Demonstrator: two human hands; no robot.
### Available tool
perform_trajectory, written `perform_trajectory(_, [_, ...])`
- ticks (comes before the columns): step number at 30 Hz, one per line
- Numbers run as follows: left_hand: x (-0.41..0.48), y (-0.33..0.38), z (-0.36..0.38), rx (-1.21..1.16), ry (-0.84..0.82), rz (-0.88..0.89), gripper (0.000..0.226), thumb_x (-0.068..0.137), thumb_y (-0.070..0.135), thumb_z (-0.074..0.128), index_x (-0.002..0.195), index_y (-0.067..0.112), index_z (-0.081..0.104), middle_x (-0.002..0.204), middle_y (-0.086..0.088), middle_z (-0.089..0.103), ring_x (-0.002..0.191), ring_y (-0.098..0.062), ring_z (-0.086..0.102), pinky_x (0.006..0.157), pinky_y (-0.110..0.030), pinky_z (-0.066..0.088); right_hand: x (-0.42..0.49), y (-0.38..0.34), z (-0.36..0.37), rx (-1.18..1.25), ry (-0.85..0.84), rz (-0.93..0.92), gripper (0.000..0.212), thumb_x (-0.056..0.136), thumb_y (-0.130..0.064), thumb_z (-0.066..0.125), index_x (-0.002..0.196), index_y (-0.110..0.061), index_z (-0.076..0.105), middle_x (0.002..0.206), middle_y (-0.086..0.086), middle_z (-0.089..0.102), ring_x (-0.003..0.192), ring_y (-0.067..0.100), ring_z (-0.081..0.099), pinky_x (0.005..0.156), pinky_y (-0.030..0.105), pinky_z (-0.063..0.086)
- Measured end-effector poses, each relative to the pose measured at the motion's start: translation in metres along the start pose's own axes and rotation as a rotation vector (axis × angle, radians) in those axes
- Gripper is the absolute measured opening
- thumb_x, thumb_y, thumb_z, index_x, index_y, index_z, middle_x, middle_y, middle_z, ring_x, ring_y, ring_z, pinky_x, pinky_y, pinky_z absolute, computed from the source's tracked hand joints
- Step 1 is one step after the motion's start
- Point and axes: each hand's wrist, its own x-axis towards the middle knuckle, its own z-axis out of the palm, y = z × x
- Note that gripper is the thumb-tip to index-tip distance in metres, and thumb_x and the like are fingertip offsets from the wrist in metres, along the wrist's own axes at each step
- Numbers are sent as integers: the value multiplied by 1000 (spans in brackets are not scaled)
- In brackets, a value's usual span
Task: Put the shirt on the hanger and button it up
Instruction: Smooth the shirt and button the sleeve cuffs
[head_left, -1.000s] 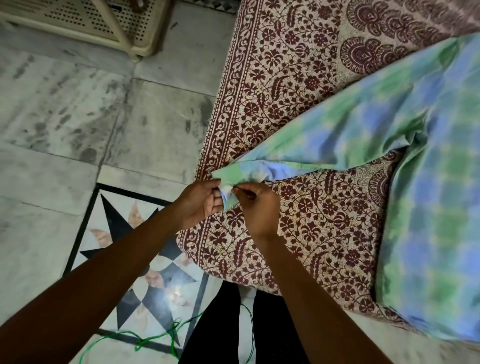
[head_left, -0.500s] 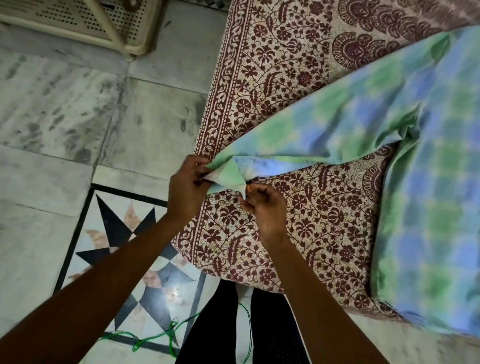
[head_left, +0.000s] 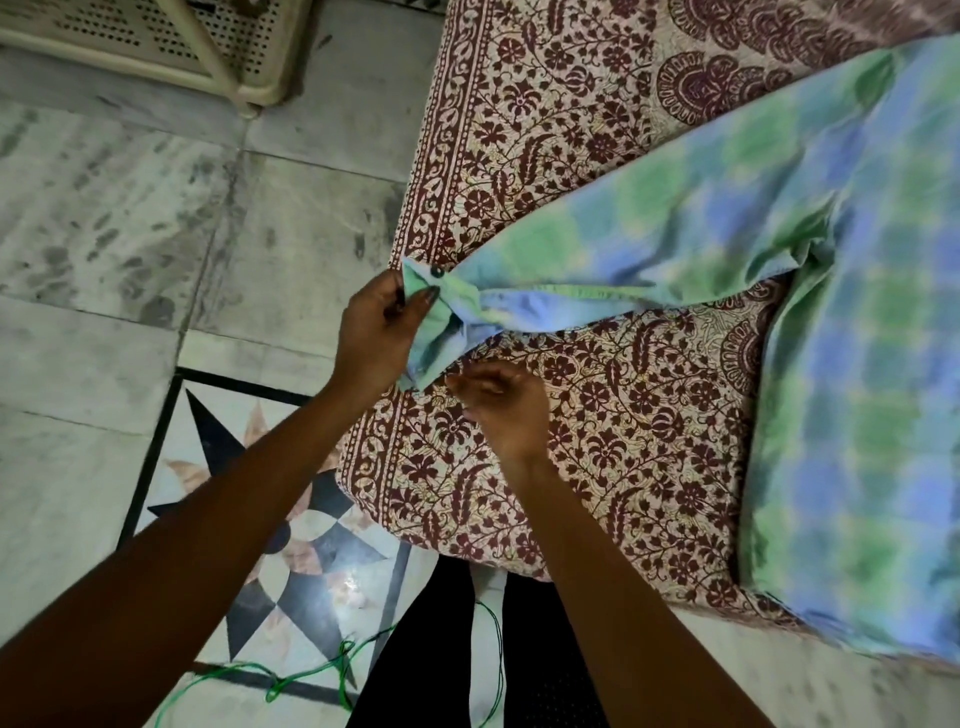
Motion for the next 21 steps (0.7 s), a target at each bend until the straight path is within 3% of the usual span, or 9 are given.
perform_trajectory(3, [11, 12, -5, -100, -30, -26, 9, 91, 7, 55, 98, 9, 60, 90, 1, 68, 77, 1, 65, 76, -20, 53, 5, 2, 30, -165, 27, -42, 35, 67, -36, 80, 86, -10, 65, 76, -2, 69, 66, 7, 63, 67, 11, 50])
perform_trajectory(6, [19, 20, -6, -148, -91, -128, 8, 90, 8, 57, 92, 14, 61, 75, 13, 70, 71, -2, 66, 70, -21, 54, 15, -12, 49, 219, -50, 83, 43, 77, -16, 73, 116, -6, 56, 106, 8, 67, 94, 20, 66, 86, 34, 55])
perform_trajectory(9, [27, 21, -11, -163, -93, -137, 12, 89, 7, 57, 89, 18, 61, 85, 2, 70, 78, -12, 67, 78, -32, 55, 19, -18, 50, 681, -105, 230, 31, 89, 1, 55, 120, 4, 53, 100, 12, 64, 73, 15, 69, 61, 26, 58])
perform_trajectory(11, [33, 16, -17, -120, -31, -105, 10, 88, 8, 59, 92, 17, 59, 93, -9, 67, 86, -20, 65, 83, -40, 54, 13, -19, 39, 615, 9, 232, 16, 85, 4, 60, 101, 5, 59, 79, 7, 64, 49, 7, 63, 43, 18, 50])
perform_trajectory(13, [37, 9, -22, 20, 71, -4, 8, 85, 14, 61, 93, 16, 62, 92, -9, 67, 88, -20, 63, 83, -43, 54, 6, -14, 24, 542, 112, 260, 12, 81, 2, 65, 92, 2, 61, 76, 4, 65, 51, 9, 62, 40, 16, 47])
perform_trajectory(15, [38, 4, -26, 155, 155, 111, 12, 84, 14, 60, 94, 11, 66, 91, -5, 68, 87, -16, 62, 82, -38, 52, 0, -8, 9, 528, 207, 252, 13, 82, 0, 65, 89, -9, 58, 85, 2, 64, 68, 17, 66, 48, 24, 55])
perform_trajectory(17, [37, 7, -29, 178, 216, 208, 17, 82, 6, 55, 94, 11, 66, 90, 0, 68, 87, -12, 62, 82, -31, 51, -5, -3, 1, 438, 304, 84, 23, 83, 0, 63, 85, -20, 51, 85, -2, 62, 80, 15, 65, 64, 32, 59])
perform_trajectory(19, [34, 15, -28, 148, 220, 313, 21, 81, 2, 50, 92, 15, 62, 89, 7, 66, 89, -6, 62, 84, -26, 50, -11, 2, -4, 286, 290, -165, 22, 84, 5, 58, 86, -16, 51, 82, -5, 60, 77, -1, 61, 69, 22, 54])
perform_trajectory(21, [28, 21, -26, 224, 171, 434, 24, 78, -4, 48, 90, 11, 63, 90, -2, 67, 93, -10, 62, 88, -24, 47, -15, 2, -8, 166, 167, -274, 20, 86, 7, 53, 92, -11, 58, 89, -8, 62, 79, -6, 59, 71, 18, 51])
